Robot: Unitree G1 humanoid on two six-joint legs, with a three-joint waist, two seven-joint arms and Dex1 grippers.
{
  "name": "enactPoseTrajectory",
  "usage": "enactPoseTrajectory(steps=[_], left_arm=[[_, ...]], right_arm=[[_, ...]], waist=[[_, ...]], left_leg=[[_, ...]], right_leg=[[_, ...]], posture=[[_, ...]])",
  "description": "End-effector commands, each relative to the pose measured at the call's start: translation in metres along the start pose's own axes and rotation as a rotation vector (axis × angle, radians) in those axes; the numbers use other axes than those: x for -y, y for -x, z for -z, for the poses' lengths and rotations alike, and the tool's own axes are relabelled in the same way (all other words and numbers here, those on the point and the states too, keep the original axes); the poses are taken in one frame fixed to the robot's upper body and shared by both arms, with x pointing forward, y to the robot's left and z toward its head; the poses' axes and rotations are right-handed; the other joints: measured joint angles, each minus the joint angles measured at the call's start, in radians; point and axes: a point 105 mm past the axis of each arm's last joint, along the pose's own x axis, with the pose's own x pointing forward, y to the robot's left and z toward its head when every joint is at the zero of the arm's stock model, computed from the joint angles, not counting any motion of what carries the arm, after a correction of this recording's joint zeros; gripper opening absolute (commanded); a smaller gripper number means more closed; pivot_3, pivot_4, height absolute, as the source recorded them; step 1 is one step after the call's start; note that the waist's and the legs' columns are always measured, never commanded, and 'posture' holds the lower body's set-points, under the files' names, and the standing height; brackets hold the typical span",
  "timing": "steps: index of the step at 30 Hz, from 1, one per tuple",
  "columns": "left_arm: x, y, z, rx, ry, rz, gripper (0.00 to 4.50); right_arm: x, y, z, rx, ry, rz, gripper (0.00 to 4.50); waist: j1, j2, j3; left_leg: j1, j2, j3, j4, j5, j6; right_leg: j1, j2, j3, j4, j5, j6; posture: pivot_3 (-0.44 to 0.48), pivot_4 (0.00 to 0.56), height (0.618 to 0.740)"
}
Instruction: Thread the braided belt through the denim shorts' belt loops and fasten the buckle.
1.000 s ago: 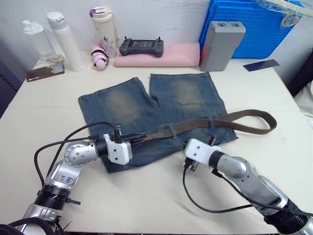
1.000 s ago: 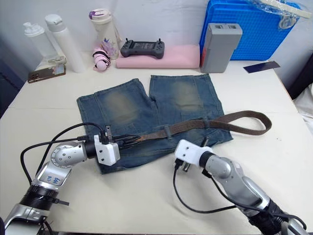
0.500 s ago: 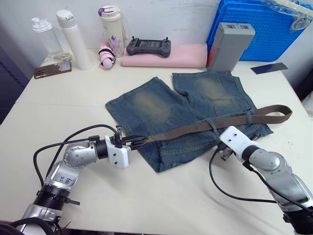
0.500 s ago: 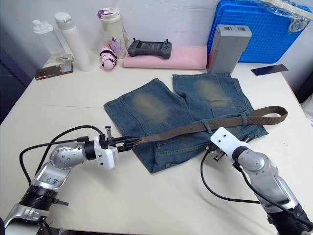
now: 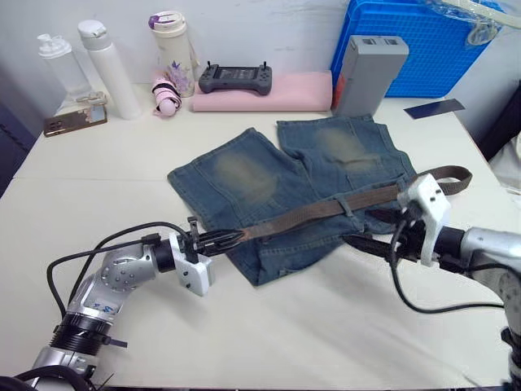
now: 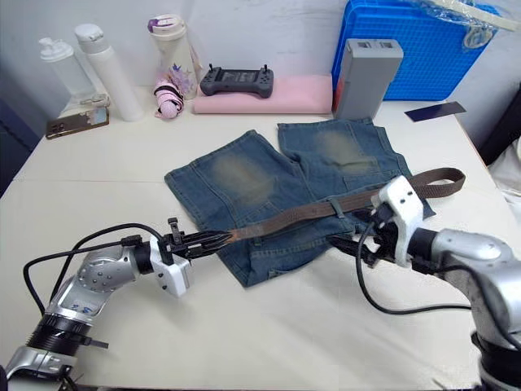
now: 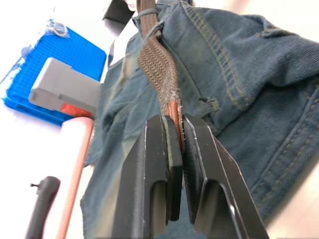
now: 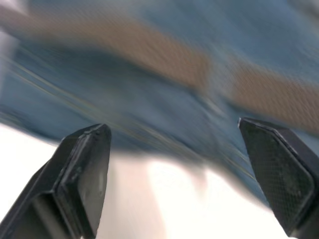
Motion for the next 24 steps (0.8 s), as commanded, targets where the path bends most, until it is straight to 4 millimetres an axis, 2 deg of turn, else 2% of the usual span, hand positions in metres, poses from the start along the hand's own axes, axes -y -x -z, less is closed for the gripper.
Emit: enactPoseTrajectory(steps=[1, 5, 9, 12, 18, 24], left_arm=[[-0.012, 0.003, 0.0, -0.002, -0.048, -0.05, 0.0], [-0.014, 0.002, -0.002, 0.004, -0.064, -0.059, 0.0], [-0.016, 0.002, -0.003, 0.006, -0.07, -0.065, 0.0], [-0.016, 0.002, -0.003, 0.006, -0.07, -0.063, 0.0], [-0.015, 0.003, -0.004, 0.007, -0.067, -0.059, 0.0], [-0.014, 0.003, -0.004, 0.006, -0.064, -0.055, 0.0]], right_arm=[[-0.03, -0.018, 0.004, 0.037, -0.223, -0.195, 4.43], [-0.042, -0.045, 0.012, 0.099, -0.423, -0.263, 4.43], [-0.039, -0.071, 0.02, 0.174, -0.64, -0.219, 4.43], [-0.037, -0.083, 0.017, 0.246, -0.772, -0.192, 4.43], [-0.025, -0.09, 0.002, 0.369, -1.009, -0.122, 4.43], [-0.028, -0.085, -0.008, 0.361, -1.093, -0.12, 4.43]], waist=[[0.001, 0.0, 0.0], [-0.004, 0.0, 0.0], [-0.011, 0.0, 0.0], [-0.015, 0.0, 0.0], [-0.016, 0.001, 0.0], [-0.027, 0.001, 0.0]], left_leg=[[0.0, 0.0, 0.0, 0.0, 0.0, 0.0], [-0.001, -0.001, 0.0, -0.001, 0.0, 0.0], [-0.001, -0.003, 0.0, -0.003, -0.001, 0.001], [-0.001, -0.003, 0.0, -0.003, 0.0, 0.001], [-0.002, -0.005, 0.002, -0.004, 0.0, 0.001], [-0.003, -0.005, 0.004, -0.004, 0.0, 0.001]], right_leg=[[0.0, 0.0, 0.0, 0.0, 0.0, 0.0], [-0.002, -0.001, 0.0, 0.001, 0.0, 0.0], [-0.003, -0.002, 0.0, 0.002, 0.0, 0.0], [-0.004, -0.003, 0.001, 0.004, 0.0, 0.0], [-0.013, -0.005, 0.002, 0.017, 0.0, 0.0], [-0.015, -0.005, 0.002, 0.018, 0.0, 0.0]], posture=[[0.0, 0.15, 0.739], [0.0, 0.15, 0.739], [0.0, 0.15, 0.739], [0.0, 0.15, 0.739], [0.0, 0.15, 0.739], [0.0, 0.15, 0.739]])
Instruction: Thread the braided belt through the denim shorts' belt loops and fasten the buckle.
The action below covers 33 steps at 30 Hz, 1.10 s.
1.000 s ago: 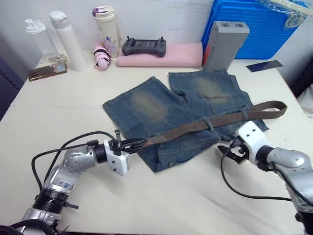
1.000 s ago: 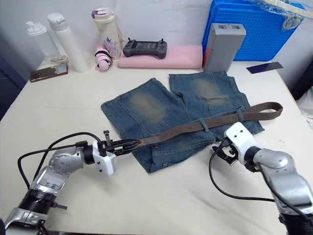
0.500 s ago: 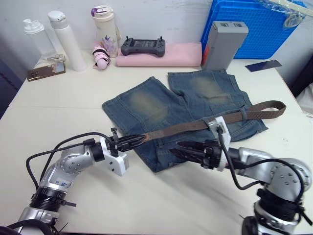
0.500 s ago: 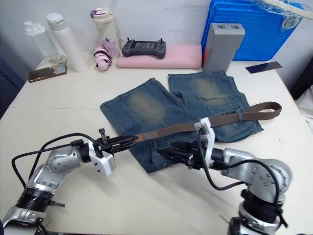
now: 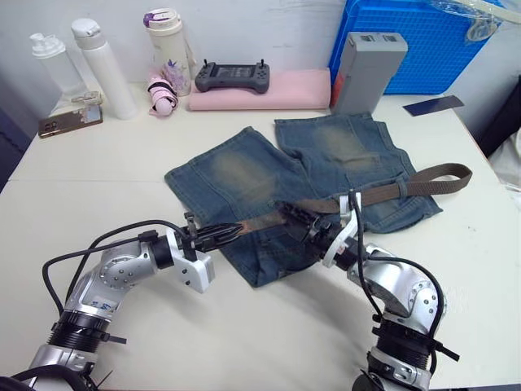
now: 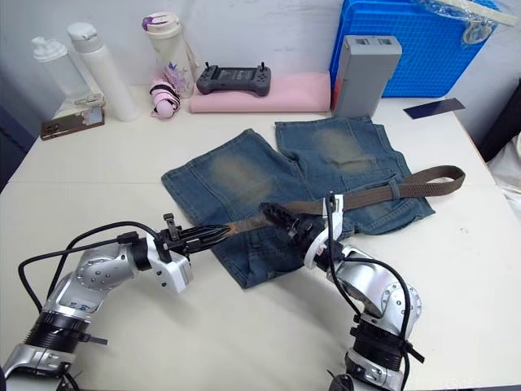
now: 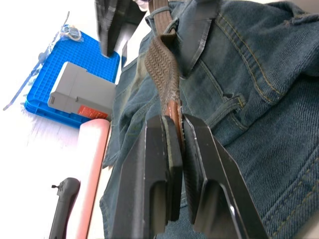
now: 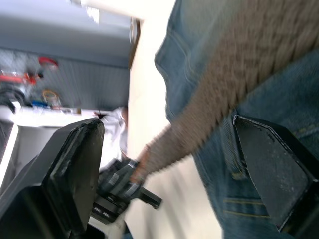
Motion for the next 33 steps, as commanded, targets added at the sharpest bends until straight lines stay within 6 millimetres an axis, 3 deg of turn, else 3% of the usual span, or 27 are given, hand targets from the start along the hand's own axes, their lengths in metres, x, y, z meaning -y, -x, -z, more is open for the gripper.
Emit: enactPoseTrajectory(steps=[1, 4, 10, 13, 22, 25, 30, 33], left_arm=[[-0.006, 0.001, -0.005, 0.02, -0.021, -0.023, 0.0], [-0.006, 0.002, -0.005, 0.02, -0.02, -0.022, 0.0], [-0.008, 0.001, -0.008, 0.03, -0.018, -0.028, 0.0], [-0.008, 0.001, -0.01, 0.039, -0.011, -0.033, 0.0], [-0.01, 0.001, -0.009, 0.031, 0.089, -0.053, 0.0], [-0.003, 0.003, -0.003, -0.008, 0.268, -0.03, 1.25], [0.008, 0.02, 0.009, -0.083, 0.72, -0.054, 3.34], [0.01, 0.026, 0.013, -0.107, 0.823, -0.051, 3.34]], right_arm=[[-0.014, 0.002, 0.002, -0.004, -0.044, -0.035, 4.43], [-0.015, 0.001, 0.003, -0.01, -0.059, -0.023, 3.74], [-0.012, 0.0, 0.001, 0.01, -0.073, -0.007, 1.08], [-0.011, -0.001, 0.0, 0.019, -0.079, -0.004, 0.05], [-0.008, 0.001, -0.012, 0.086, -0.086, -0.015, 0.05], [-0.004, 0.008, -0.022, 0.136, -0.074, -0.009, 0.0], [0.012, 0.026, -0.036, 0.229, -0.005, 0.046, 0.0], [0.023, 0.032, -0.034, 0.238, 0.056, 0.097, 0.0]], waist=[[-0.005, 0.0, 0.0], [-0.013, 0.0, 0.0], [-0.014, 0.0, 0.0], [-0.013, 0.0, 0.0], [-0.013, 0.0, 0.0], [-0.013, 0.0, 0.0], [-0.013, 0.0, 0.0], [-0.013, 0.0, 0.0]], left_leg=[[0.0, 0.0, 0.0, 0.0, 0.0, 0.0], [0.0, 0.0, 0.0, 0.0, 0.0, 0.0], [-0.001, 0.001, 0.0, 0.0, 0.0, 0.0], [-0.001, 0.001, 0.0, 0.0, 0.0, 0.0], [-0.001, 0.002, 0.0, 0.0, 0.0, 0.001], [-0.002, 0.002, 0.0, 0.0, 0.0, 0.001], [-0.002, 0.002, -0.001, -0.001, 0.0, 0.001], [-0.002, 0.002, -0.001, -0.001, 0.001, 0.001]], right_leg=[[0.0, 0.0, 0.0, 0.0, 0.0, 0.0], [0.0, 0.0, 0.0, 0.0, 0.0, 0.0], [0.0, 0.0, 0.0, -0.001, 0.0, 0.0], [0.0, 0.0, 0.001, -0.002, 0.0, 0.0], [0.0, -0.001, 0.001, -0.003, 0.0, 0.0], [0.0, -0.001, 0.001, -0.003, 0.0, 0.0], [0.001, -0.001, 0.001, -0.006, 0.0, 0.0], [0.002, -0.001, 0.002, -0.009, 0.0, 0.0]], posture=[[0.0, 0.15, 0.739], [0.0, 0.15, 0.739], [0.0, 0.15, 0.739], [0.0, 0.15, 0.739], [0.0, 0.15, 0.739], [0.0, 0.15, 0.739], [0.0, 0.15, 0.739], [0.0, 0.15, 0.739]])
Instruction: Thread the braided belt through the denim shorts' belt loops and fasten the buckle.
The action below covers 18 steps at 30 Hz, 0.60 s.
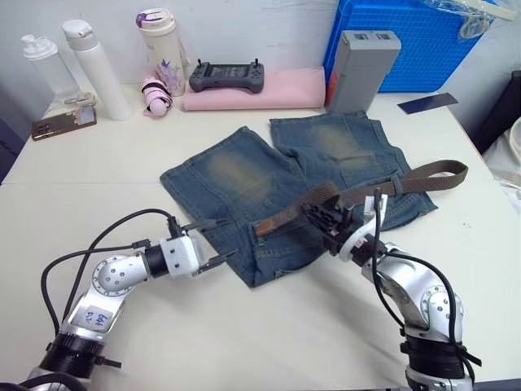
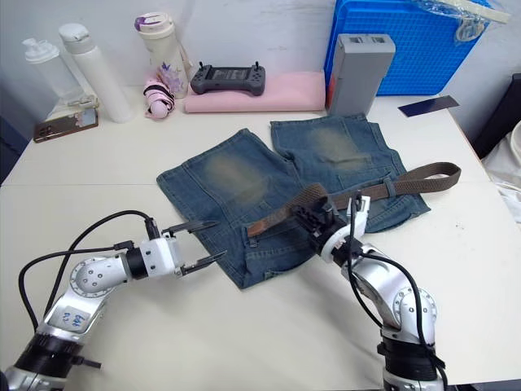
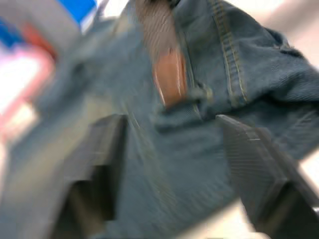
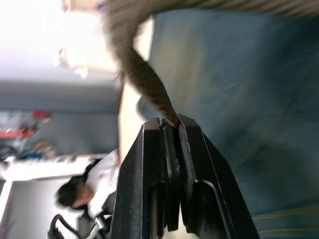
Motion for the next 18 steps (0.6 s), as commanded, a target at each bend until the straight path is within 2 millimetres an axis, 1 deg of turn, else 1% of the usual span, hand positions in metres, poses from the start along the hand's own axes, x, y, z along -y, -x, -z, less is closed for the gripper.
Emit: enactPoseTrajectory(steps=[1, 6, 14, 15, 18], left_arm=[[-0.007, 0.007, -0.01, 0.024, 0.086, -0.012, 3.34], [-0.006, 0.007, -0.013, 0.024, 0.133, -0.004, 3.34], [0.0, 0.006, -0.016, 0.018, 0.118, 0.043, 3.34], [0.001, 0.006, -0.016, 0.016, 0.112, 0.051, 3.34], [0.001, 0.006, -0.016, 0.014, 0.111, 0.052, 3.34]], right_arm=[[-0.002, 0.007, -0.001, 0.025, 0.101, -0.009, 0.0], [0.007, 0.006, 0.007, 0.019, 0.126, 0.006, 0.0], [0.005, -0.007, 0.025, -0.005, 0.156, -0.007, 0.0], [0.005, -0.008, 0.025, 0.0, 0.157, -0.003, 0.0], [0.006, -0.01, 0.019, 0.037, 0.164, -0.002, 0.0]], waist=[[0.0, 0.0, 0.0], [0.0, 0.0, 0.0], [0.0, 0.0, 0.0], [0.0, 0.0, 0.0], [0.0, 0.0, 0.0]], left_leg=[[0.0, 0.0, 0.0, 0.0, 0.0, 0.0], [0.0, 0.0, 0.0, 0.0, 0.0, 0.0], [0.0, 0.0, 0.0, 0.0, 0.0, 0.0], [0.0, 0.0, 0.0, 0.0, 0.0, 0.0], [0.0, 0.0, 0.0, 0.0, 0.0, 0.0]], right_leg=[[0.0, 0.0, 0.0, -0.001, 0.0, 0.0], [0.001, 0.0, 0.0, -0.001, 0.0, 0.0], [0.001, 0.001, 0.0, -0.001, 0.0, 0.0], [0.001, 0.001, 0.0, -0.001, 0.0, 0.0], [0.001, 0.001, 0.0, -0.001, 0.0, 0.0]], posture=[[0.0, 0.15, 0.739], [0.0, 0.15, 0.739], [0.0, 0.15, 0.739], [0.0, 0.15, 0.739], [0.0, 0.15, 0.739]])
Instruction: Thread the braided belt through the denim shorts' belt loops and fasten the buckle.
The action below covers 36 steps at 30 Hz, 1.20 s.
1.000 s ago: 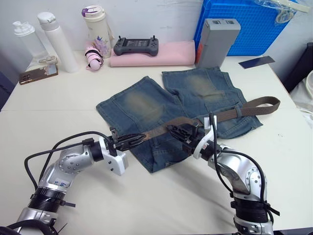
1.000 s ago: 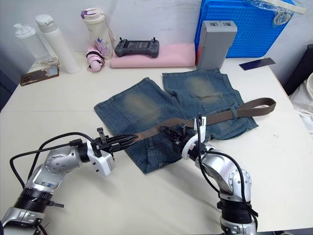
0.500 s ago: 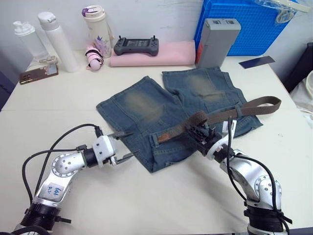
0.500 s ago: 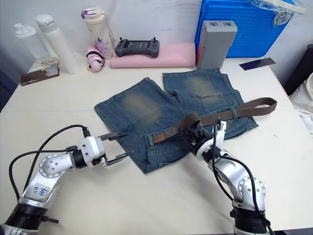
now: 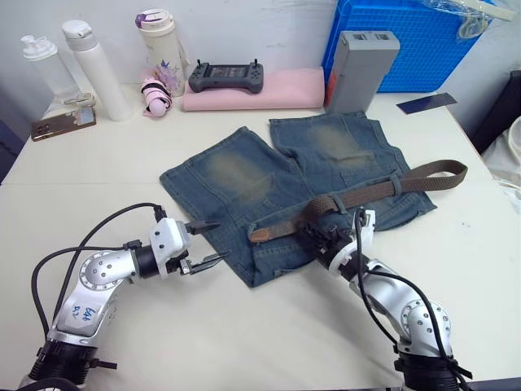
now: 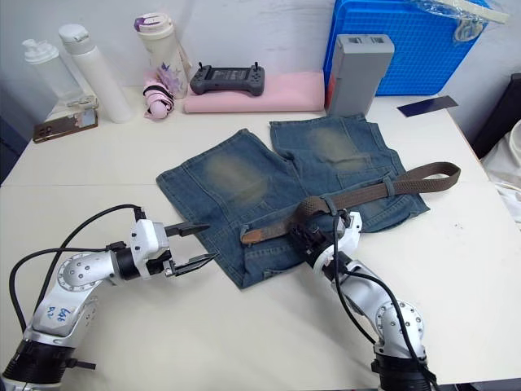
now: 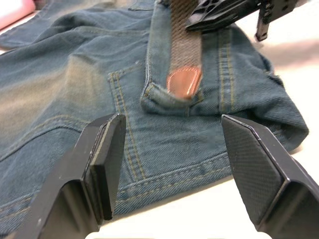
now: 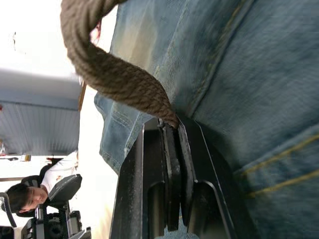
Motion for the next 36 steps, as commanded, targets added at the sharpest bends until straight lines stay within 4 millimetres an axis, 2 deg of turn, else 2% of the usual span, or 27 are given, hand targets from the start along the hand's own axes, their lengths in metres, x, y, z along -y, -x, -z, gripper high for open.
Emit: enactPoseTrajectory(steps=[1, 5, 10, 16, 24, 27, 36], left_arm=[[0.001, 0.001, -0.01, 0.024, -0.04, 0.005, 3.34], [-0.001, 0.002, -0.011, 0.025, -0.042, -0.003, 3.34], [-0.001, 0.0, -0.011, 0.025, -0.047, -0.003, 3.34], [-0.001, 0.0, -0.012, 0.025, -0.056, -0.005, 3.34], [-0.003, 0.002, -0.009, 0.013, -0.067, -0.013, 3.34], [-0.004, 0.001, -0.006, -0.008, -0.129, -0.011, 3.34], [0.003, -0.015, 0.011, -0.033, -0.618, 0.075, 3.34]], right_arm=[[-0.013, 0.001, -0.011, 0.05, 0.034, -0.052, 0.0], [-0.014, 0.008, -0.023, 0.078, 0.094, -0.057, 0.0], [-0.024, 0.012, -0.034, 0.086, 0.277, -0.06, 0.0], [-0.039, 0.006, -0.017, 0.066, 0.449, -0.079, 0.0], [-0.035, -0.002, 0.007, 0.025, 0.558, -0.06, 0.0], [-0.034, -0.005, 0.014, -0.001, 0.563, -0.06, 0.0], [-0.013, -0.022, 0.046, -0.181, 0.512, -0.031, 0.0]], waist=[[0.0, 0.0, 0.0], [0.002, 0.0, 0.0], [0.001, 0.0, 0.0], [0.0, 0.0, 0.0], [0.002, 0.0, 0.0], [0.001, 0.0, 0.0], [0.001, 0.0, 0.0]], left_leg=[[0.0, 0.0, 0.0, 0.0, 0.0, 0.0], [0.0, 0.0, 0.0, 0.0, 0.0, 0.0], [0.0, 0.0, 0.0, 0.0, 0.0, 0.0], [0.0, 0.0, 0.001, -0.001, 0.0, -0.001], [0.0, -0.001, 0.0, -0.001, 0.0, 0.0], [0.0, 0.0, 0.0, -0.001, 0.0, -0.001], [0.0, -0.001, 0.001, -0.001, 0.0, -0.001]], right_leg=[[0.0, 0.0, 0.0, 0.0, 0.0, 0.0], [0.0, 0.0, 0.0, 0.0, 0.0, 0.0], [0.0, 0.0, 0.0, 0.0, 0.0, 0.0], [-0.001, 0.0, 0.0, 0.0, 0.0, 0.0], [-0.001, 0.0, 0.0, 0.0, 0.0, 0.0], [-0.001, 0.0, 0.0, 0.0, 0.0, 0.0], [-0.001, 0.001, -0.001, 0.001, 0.0, 0.0]], posture=[[0.0, 0.15, 0.739], [0.0, 0.15, 0.739], [0.0, 0.15, 0.739], [0.0, 0.15, 0.739], [0.0, 0.15, 0.739], [0.0, 0.15, 0.739], [0.0, 0.15, 0.739]])
